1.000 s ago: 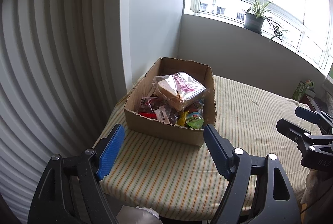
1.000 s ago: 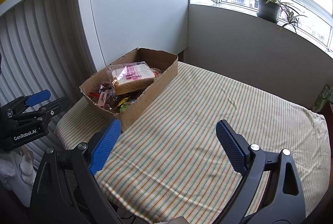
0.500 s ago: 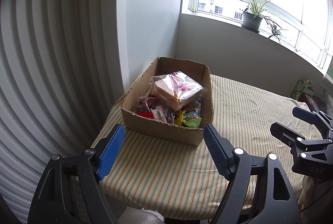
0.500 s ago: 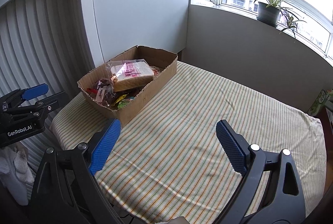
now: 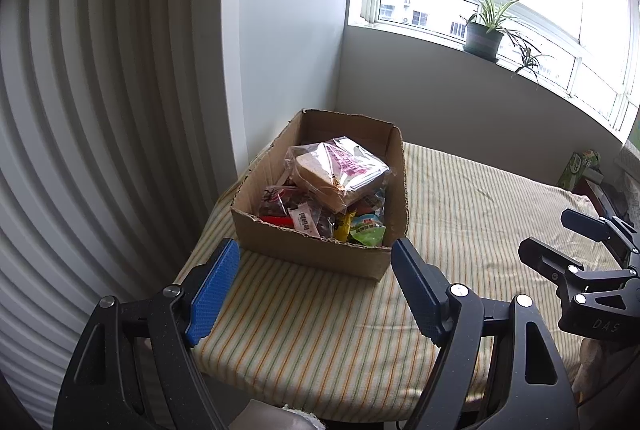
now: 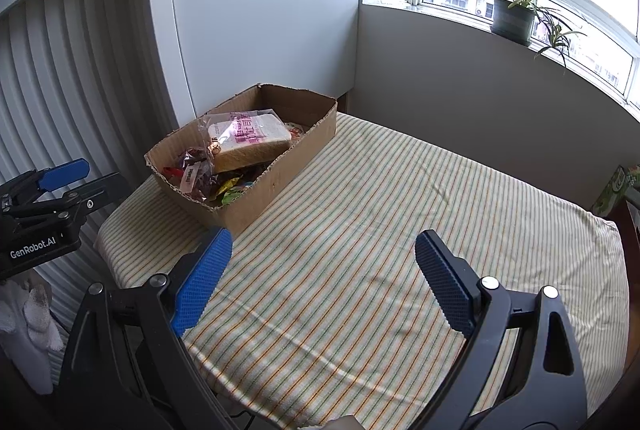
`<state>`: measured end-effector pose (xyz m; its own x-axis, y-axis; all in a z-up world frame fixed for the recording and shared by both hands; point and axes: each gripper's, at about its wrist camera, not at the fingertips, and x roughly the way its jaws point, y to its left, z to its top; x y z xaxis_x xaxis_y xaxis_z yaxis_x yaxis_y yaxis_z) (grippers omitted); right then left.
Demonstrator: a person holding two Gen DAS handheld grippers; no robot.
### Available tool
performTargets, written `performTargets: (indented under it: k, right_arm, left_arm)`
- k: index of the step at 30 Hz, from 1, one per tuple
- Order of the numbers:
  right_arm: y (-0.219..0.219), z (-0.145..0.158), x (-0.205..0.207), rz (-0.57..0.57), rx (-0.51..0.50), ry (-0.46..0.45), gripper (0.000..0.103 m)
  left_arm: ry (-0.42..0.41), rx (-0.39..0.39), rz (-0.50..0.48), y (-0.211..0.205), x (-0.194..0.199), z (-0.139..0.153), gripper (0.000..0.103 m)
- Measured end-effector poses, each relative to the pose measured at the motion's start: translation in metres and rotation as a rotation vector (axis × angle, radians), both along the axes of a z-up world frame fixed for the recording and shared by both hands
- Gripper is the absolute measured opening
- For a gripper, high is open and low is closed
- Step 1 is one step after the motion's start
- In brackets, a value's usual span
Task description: Organize snacks
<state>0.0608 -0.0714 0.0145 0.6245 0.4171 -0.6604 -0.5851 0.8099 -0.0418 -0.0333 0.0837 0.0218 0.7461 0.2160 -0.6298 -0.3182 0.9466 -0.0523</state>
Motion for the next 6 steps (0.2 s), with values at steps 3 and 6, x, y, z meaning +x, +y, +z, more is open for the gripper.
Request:
performTargets:
  k: [3,6]
  right_arm:
    - [-0.0013,-0.0004,0.0006,-0.001,0.002,0.003,0.095]
    - [-0.0033,-0.0011,0.0025,-0.007,0.006,0.008,0.095]
  left_arm:
    - [-0.007,0.007,-0.001,-0.0006,-0.0002,-0.0002,0.078]
    - [-0.003,0.010,-0.007,-0.0017,0.0013,-0.0024,0.078]
